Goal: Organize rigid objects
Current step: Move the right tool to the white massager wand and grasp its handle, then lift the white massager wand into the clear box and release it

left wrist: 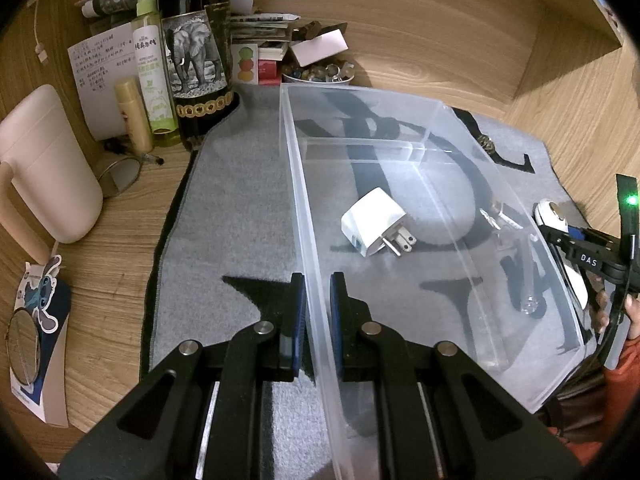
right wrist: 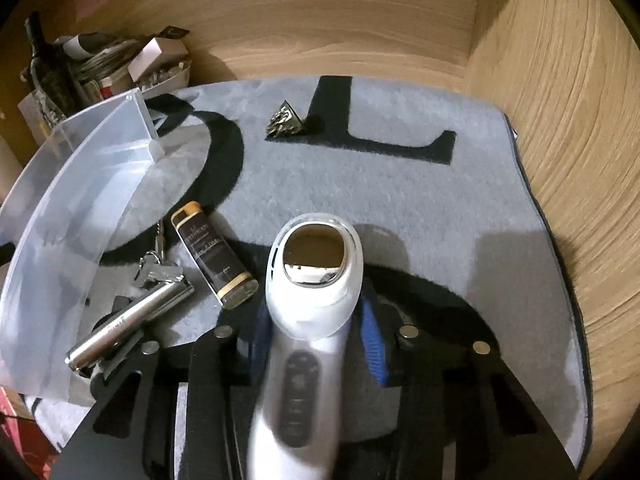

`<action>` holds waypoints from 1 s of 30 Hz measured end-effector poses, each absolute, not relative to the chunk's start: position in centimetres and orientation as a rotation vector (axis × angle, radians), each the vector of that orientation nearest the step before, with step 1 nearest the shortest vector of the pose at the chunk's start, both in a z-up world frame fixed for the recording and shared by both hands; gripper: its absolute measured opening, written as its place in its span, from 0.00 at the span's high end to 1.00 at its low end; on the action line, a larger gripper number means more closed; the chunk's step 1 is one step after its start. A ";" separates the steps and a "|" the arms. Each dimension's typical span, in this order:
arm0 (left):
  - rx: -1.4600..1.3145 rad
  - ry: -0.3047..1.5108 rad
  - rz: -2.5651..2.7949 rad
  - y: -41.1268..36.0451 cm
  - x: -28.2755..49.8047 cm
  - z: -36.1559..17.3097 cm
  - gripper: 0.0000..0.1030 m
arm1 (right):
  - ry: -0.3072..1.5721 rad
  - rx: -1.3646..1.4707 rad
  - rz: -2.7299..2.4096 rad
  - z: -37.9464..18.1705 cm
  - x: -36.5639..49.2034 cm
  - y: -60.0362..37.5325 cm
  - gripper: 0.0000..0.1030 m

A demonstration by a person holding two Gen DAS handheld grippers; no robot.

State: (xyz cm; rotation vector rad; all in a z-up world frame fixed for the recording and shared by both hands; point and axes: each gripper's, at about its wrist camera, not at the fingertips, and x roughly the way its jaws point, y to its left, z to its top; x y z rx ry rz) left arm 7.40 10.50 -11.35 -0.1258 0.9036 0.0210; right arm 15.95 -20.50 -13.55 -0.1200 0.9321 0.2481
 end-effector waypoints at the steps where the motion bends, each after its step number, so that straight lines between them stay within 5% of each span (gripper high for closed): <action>1: -0.126 0.903 0.021 10.5 7.4 -11.3 0.90 | 0.927 -0.113 0.249 -13.4 15.9 -20.6 0.64; 30: -0.106 0.893 0.035 10.2 7.4 -10.8 0.90 | 0.504 -0.101 0.412 -0.3 11.7 -16.0 0.65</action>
